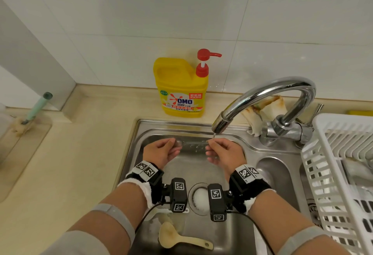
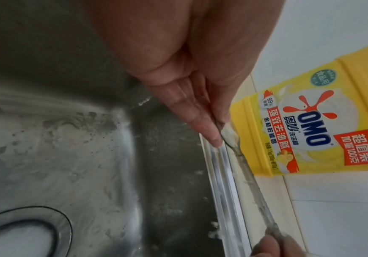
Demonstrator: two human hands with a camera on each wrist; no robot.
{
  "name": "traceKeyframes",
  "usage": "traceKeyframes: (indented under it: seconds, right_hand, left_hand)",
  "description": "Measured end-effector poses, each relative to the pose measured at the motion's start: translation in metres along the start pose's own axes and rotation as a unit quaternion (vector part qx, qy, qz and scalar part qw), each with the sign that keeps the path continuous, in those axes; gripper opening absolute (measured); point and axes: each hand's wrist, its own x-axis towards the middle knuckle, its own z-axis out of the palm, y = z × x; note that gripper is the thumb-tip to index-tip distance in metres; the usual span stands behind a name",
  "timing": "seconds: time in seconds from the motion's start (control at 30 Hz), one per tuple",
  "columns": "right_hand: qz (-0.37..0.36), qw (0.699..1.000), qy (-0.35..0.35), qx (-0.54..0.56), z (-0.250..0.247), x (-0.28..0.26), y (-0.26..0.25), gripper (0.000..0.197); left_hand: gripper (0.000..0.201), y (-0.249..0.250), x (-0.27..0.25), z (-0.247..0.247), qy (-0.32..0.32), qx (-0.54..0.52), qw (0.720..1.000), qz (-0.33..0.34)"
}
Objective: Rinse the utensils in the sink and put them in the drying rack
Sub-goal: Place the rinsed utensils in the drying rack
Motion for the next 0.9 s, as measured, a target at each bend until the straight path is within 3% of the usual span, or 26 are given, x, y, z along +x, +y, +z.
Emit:
traceKeyframes:
  seconds: [0.13,0.33,0.67,0.9]
  right_hand:
    - [0.011,0.999,0.005,0.039,0.002,0.000,-0.001,0.018]
    - [-0.025,0.999,0.012,0.033,-0.008,-0.001,-0.006,0.012]
    - [-0.029,0.994,0.083,0.071,-0.028,-0.009,-0.014,0.031]
    - [-0.060,0.992,0.105,0.026,-0.050,-0.010,-0.013,0.019]
  left_hand:
    - [0.015,-0.002,-0.003,0.004,-0.021,-0.006,1.000,-0.011]
    - [0.019,-0.008,-0.004,0.020,-0.067,-0.014,0.997,-0.034]
    - [0.020,-0.015,-0.007,0.049,-0.114,0.029,0.992,-0.050]
    - [0.026,-0.018,-0.012,0.063,-0.166,0.038,0.982,-0.084]
